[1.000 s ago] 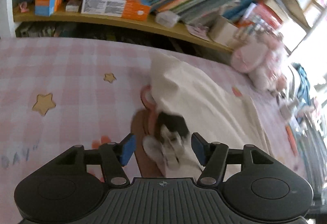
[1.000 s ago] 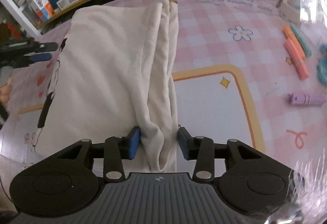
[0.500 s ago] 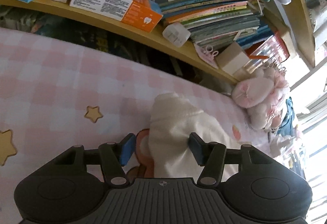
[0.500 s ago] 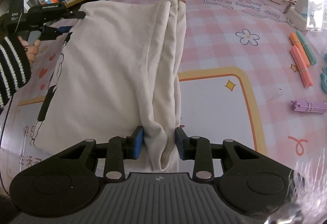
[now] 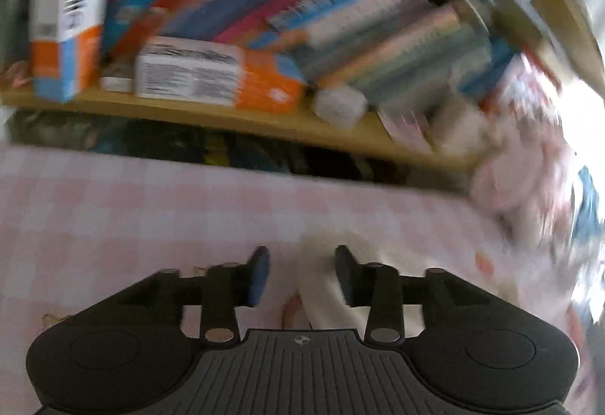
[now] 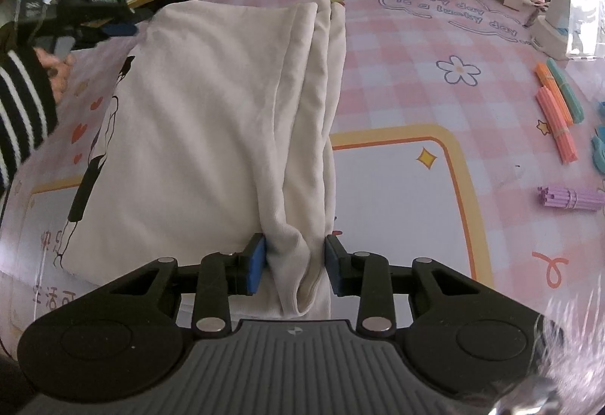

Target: Fold clothes

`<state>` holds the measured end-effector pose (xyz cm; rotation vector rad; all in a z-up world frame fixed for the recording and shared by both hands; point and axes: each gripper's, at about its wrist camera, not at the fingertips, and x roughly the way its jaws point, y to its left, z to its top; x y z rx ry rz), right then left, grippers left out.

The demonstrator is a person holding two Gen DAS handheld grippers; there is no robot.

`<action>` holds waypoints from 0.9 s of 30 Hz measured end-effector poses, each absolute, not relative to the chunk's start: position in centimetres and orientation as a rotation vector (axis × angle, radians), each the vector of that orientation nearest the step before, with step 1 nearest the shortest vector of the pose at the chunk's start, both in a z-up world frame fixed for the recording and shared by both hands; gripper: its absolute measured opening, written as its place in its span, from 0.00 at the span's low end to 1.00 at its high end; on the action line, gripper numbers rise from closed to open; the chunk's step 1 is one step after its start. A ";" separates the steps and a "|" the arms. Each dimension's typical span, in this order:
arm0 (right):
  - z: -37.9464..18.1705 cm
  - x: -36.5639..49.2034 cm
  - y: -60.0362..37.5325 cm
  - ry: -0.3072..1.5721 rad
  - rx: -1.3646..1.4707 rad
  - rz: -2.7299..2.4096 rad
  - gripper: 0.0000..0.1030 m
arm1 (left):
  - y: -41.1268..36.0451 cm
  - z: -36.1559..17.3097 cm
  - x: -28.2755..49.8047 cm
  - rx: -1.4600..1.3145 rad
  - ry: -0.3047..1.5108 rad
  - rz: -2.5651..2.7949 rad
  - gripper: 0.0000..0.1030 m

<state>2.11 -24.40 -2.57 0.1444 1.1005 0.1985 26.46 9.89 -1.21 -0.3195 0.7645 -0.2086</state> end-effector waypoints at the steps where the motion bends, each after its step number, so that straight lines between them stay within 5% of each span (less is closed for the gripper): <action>1: -2.5 2.1 -24.4 1.100 0.142 0.201 0.31 | 10.3 -0.6 25.8 -0.328 0.746 -0.212 0.50; 16: -2.7 1.9 -24.3 1.071 0.089 0.258 0.31 | 9.9 -2.9 9.1 -0.332 0.943 -0.244 0.52; 27: -2.7 2.4 -25.5 1.095 0.159 0.309 0.32 | 8.6 -3.0 4.6 -0.333 0.956 -0.159 0.56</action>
